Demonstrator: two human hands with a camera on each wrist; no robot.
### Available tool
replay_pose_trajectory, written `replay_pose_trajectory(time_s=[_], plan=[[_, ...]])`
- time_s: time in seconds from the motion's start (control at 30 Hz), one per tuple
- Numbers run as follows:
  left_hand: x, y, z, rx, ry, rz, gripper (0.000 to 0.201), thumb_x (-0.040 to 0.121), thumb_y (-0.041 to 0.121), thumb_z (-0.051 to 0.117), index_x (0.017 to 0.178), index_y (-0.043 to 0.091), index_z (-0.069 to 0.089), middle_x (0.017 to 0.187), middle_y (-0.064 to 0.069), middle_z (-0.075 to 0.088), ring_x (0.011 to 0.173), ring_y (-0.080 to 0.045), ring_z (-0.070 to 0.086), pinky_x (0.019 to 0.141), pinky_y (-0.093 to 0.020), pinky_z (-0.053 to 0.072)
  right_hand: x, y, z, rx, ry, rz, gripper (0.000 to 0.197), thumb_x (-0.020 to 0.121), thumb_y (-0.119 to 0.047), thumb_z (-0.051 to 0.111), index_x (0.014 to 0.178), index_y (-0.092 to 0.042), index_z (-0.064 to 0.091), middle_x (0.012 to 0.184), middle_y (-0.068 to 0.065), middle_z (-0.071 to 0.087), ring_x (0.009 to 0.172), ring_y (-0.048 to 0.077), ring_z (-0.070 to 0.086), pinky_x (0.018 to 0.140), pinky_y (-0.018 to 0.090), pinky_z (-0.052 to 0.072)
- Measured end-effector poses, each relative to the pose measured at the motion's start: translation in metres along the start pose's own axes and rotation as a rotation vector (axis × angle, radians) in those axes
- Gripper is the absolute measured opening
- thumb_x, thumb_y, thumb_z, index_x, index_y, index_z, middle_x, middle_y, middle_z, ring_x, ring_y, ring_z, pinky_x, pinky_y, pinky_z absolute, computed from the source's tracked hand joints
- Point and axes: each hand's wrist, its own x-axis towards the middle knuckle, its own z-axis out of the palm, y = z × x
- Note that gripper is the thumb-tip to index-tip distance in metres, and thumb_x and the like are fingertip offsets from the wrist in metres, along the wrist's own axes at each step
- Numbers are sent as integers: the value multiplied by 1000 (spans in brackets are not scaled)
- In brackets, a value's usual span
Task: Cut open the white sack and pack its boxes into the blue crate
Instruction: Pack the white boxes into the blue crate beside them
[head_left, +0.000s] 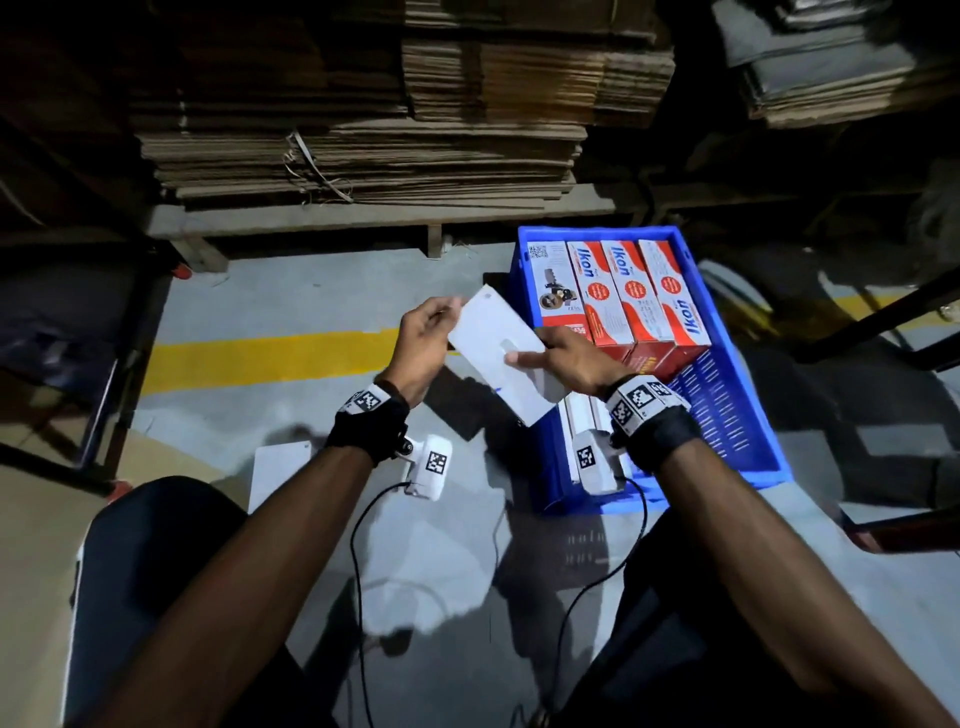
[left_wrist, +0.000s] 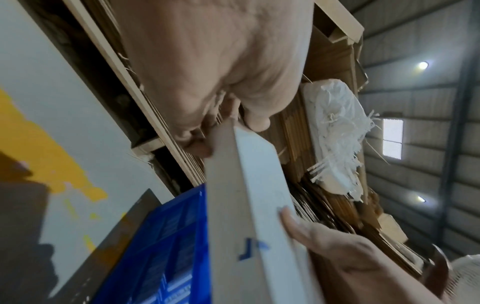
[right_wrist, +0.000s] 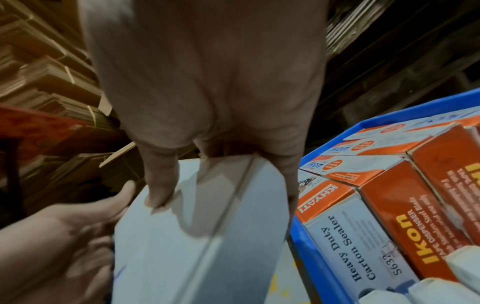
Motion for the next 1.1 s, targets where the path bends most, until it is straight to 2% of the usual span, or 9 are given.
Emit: replay_pose_trajectory(time_s=[0.13,0.23,0.33,0.47,0.63,0.77,0.9,1.0,1.1], plan=[[-2,-33,-60,299,168,-121,37,92,46,64,116,18,64,98,-21,72,82,-40,67,58,-33,54,1,-7,-5,127,61,-6,35,98,-34,60,122,-9,57,104,6,70,88,24,68,76,34,50],[-24,-80,-121,1051,240,-383,66,77,60,66,127,19,53,122,-22,64,116,-47,56,99,-54,47,3,-6,-5,99,107,-12,37,97,-34,59,125,-10,53,105,2,68,91,24,67,80,36,52],[-62,-92,-157,1372,259,-744,104,76,63,70,153,7,26,151,-35,32,138,-57,29,109,-70,27,3,-8,-1,61,127,28,44,95,-40,59,126,-10,50,107,2,64,90,19,64,79,38,51],[-76,-118,-194,1303,190,-886,140,50,72,78,158,18,8,156,-33,27,135,-60,35,99,-74,40,17,-1,2,76,157,2,68,72,-58,59,121,-11,54,113,10,68,99,33,67,92,55,53],[-88,-126,-212,1316,175,-836,117,74,48,61,160,16,-11,144,-34,45,128,-54,48,101,-57,49,12,-19,14,89,193,20,41,96,-33,56,122,-4,50,116,17,65,104,38,64,94,56,53],[-83,-113,-190,1296,190,-785,107,86,55,62,161,18,-5,146,-34,32,128,-52,43,105,-53,40,14,-18,13,78,182,33,62,80,-52,56,122,-6,51,117,15,65,103,34,65,94,57,53],[-58,-105,-154,829,267,-605,95,80,57,64,157,26,18,143,-27,41,127,-48,47,106,-50,42,18,-22,15,57,202,-4,59,81,-50,57,121,-6,53,115,14,65,101,33,65,93,55,53],[-44,-99,-140,243,259,-531,66,64,50,60,125,25,56,127,-20,61,112,-43,59,94,-50,51,23,-20,19,49,191,-28,57,79,-49,55,117,-6,52,112,15,66,100,34,66,92,56,52],[-41,-86,-129,-96,203,-609,50,66,50,63,105,19,68,104,-21,66,103,-48,63,82,-51,52,25,-15,20,31,179,-35,55,79,-49,54,116,-7,53,112,14,67,100,35,66,92,57,52]])
